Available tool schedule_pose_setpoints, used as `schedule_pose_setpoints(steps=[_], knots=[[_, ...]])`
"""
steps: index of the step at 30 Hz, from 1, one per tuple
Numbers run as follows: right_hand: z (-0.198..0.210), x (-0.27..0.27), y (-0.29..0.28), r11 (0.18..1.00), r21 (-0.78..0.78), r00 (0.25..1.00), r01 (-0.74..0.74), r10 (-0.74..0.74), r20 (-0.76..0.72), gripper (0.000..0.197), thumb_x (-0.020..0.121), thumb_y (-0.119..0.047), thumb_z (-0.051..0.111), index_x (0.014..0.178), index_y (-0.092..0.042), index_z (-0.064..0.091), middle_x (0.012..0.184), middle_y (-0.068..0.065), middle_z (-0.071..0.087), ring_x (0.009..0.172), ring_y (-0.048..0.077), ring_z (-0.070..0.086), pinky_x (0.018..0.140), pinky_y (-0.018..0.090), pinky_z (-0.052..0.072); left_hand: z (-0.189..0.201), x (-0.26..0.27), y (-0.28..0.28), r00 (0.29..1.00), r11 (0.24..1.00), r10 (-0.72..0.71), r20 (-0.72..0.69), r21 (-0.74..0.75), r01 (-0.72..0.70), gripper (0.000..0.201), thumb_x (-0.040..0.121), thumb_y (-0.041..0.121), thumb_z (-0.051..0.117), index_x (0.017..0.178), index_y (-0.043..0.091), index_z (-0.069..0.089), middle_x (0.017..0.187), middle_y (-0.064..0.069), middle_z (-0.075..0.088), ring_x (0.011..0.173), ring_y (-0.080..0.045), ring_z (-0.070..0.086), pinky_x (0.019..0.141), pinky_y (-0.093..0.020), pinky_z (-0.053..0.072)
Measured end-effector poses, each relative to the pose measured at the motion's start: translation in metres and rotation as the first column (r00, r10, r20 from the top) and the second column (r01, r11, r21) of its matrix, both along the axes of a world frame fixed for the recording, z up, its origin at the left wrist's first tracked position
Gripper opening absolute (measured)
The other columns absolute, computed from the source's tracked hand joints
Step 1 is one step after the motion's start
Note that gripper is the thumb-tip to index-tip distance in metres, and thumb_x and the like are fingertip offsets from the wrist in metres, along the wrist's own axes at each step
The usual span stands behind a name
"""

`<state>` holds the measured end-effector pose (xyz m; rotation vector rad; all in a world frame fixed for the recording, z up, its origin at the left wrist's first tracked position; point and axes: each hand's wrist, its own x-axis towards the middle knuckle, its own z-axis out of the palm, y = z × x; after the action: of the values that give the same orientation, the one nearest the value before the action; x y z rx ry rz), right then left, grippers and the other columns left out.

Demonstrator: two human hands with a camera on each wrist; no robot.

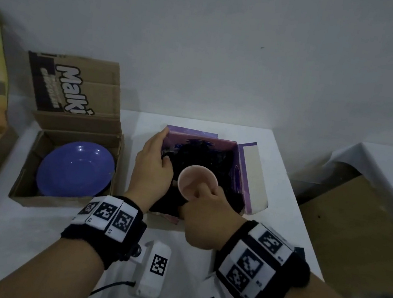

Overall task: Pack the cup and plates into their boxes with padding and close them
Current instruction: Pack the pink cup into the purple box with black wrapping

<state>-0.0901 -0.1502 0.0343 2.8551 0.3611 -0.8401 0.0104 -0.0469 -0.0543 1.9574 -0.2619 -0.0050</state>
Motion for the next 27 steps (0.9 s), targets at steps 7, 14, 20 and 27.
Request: schedule_pose_setpoints(steps=[7, 14, 20, 27], knots=[[0.004, -0.002, -0.013, 0.927, 0.28, 0.968, 0.251, -0.245, -0.057, 0.024, 0.087, -0.007, 0.047, 0.107, -0.003, 0.06, 0.104, 0.013, 0.063, 0.088, 0.029, 0.06, 0.072, 0.03, 0.05, 0.001, 0.001, -0.001, 1.0, 1.0, 0.009, 0.001, -0.006, -0.009, 0.061, 0.09, 0.003, 0.042, 0.146, 0.024, 0.03, 0.147, 0.0, 0.037, 0.134, -0.018, 0.035, 0.113, -0.035, 0.029], [0.007, 0.004, -0.021, 0.892, 0.291, 0.937, 0.346, -0.315, -0.152, 0.029, 0.091, -0.012, 0.045, 0.115, -0.005, 0.06, 0.114, 0.009, 0.062, 0.1, 0.03, 0.059, 0.077, 0.03, 0.048, 0.002, 0.001, 0.0, 1.0, 1.0, 0.004, 0.013, 0.005, -0.005, 0.062, 0.089, 0.001, 0.043, 0.146, 0.023, 0.031, 0.146, -0.001, 0.039, 0.133, -0.018, 0.036, 0.113, -0.033, 0.028], [0.016, 0.02, -0.031, 0.696, 0.305, 0.743, 0.65, -0.667, -0.061, 0.053, 0.097, -0.036, 0.042, 0.132, 0.001, 0.029, 0.125, 0.019, 0.054, 0.108, 0.032, 0.055, 0.071, 0.028, 0.035, 0.004, 0.0, -0.002, 1.0, 1.0, 0.008, -0.005, 0.004, -0.008, 0.062, 0.089, 0.001, 0.042, 0.145, 0.023, 0.031, 0.146, -0.001, 0.038, 0.133, -0.019, 0.036, 0.114, -0.037, 0.028], [0.002, 0.031, -0.028, 0.737, 0.249, 0.77, 0.628, -0.635, -0.061, 0.057, 0.095, -0.037, 0.048, 0.136, -0.002, 0.031, 0.125, 0.018, 0.055, 0.11, 0.032, 0.056, 0.076, 0.031, 0.04, 0.009, -0.003, 0.0, 1.0, 1.0, -0.001, -0.002, 0.001, 0.001, 0.059, 0.092, 0.0, 0.039, 0.145, 0.023, 0.032, 0.147, -0.001, 0.038, 0.134, -0.017, 0.035, 0.111, -0.027, 0.026]])
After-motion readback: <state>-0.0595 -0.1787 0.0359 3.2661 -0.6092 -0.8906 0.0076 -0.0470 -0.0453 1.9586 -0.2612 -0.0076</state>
